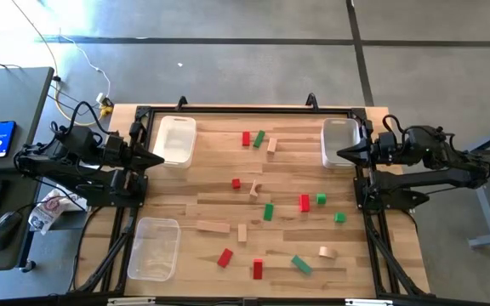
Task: Sort & place blocks by color
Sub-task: Put the red block into the gray bin
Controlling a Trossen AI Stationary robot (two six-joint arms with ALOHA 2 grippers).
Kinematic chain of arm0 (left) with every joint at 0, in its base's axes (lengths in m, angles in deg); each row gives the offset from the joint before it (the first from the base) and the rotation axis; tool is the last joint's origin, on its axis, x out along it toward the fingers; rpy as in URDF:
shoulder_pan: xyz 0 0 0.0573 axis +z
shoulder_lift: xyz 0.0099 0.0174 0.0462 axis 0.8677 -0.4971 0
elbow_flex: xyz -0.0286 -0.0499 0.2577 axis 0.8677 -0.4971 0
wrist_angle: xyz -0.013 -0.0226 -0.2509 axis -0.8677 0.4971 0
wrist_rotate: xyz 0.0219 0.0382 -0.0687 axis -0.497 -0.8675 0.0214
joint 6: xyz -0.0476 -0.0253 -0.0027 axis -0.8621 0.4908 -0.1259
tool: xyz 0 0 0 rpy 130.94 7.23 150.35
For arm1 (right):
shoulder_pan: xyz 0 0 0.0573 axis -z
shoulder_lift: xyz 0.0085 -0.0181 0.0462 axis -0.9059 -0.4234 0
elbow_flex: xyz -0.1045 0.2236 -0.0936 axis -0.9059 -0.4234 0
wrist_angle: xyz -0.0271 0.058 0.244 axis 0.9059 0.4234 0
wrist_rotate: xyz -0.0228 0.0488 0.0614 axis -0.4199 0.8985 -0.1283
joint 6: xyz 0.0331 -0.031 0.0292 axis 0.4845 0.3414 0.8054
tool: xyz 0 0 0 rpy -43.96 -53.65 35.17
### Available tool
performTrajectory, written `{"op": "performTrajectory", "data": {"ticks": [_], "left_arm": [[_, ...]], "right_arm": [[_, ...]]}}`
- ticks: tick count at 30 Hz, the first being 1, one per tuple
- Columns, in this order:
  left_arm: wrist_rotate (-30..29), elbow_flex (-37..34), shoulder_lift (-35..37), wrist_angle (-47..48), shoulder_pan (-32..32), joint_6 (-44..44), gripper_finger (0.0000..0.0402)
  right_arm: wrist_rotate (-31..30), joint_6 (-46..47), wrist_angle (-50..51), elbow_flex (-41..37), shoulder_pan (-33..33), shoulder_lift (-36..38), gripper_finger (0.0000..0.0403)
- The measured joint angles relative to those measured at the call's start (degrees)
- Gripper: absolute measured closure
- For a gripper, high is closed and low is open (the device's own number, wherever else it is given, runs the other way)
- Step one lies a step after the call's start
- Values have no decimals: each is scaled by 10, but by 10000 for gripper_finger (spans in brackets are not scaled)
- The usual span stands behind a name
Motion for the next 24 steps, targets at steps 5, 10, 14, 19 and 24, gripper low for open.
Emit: {"op": "performTrajectory", "data": {"ticks": [5,10,14,19,24], "left_arm": [[0,0,0,0,0,0,401],[0,0,0,0,0,0,401],[0,0,0,-2,0,0,401],[0,0,0,-2,0,0,401],[-7,0,0,-2,0,38,401]], "right_arm": [[-7,0,0,0,0,0,403],[-27,9,0,0,0,0,403],[-40,65,-10,0,0,0,403],[-40,103,-14,0,0,0,403],[-40,104,-14,0,0,0,403]]}}
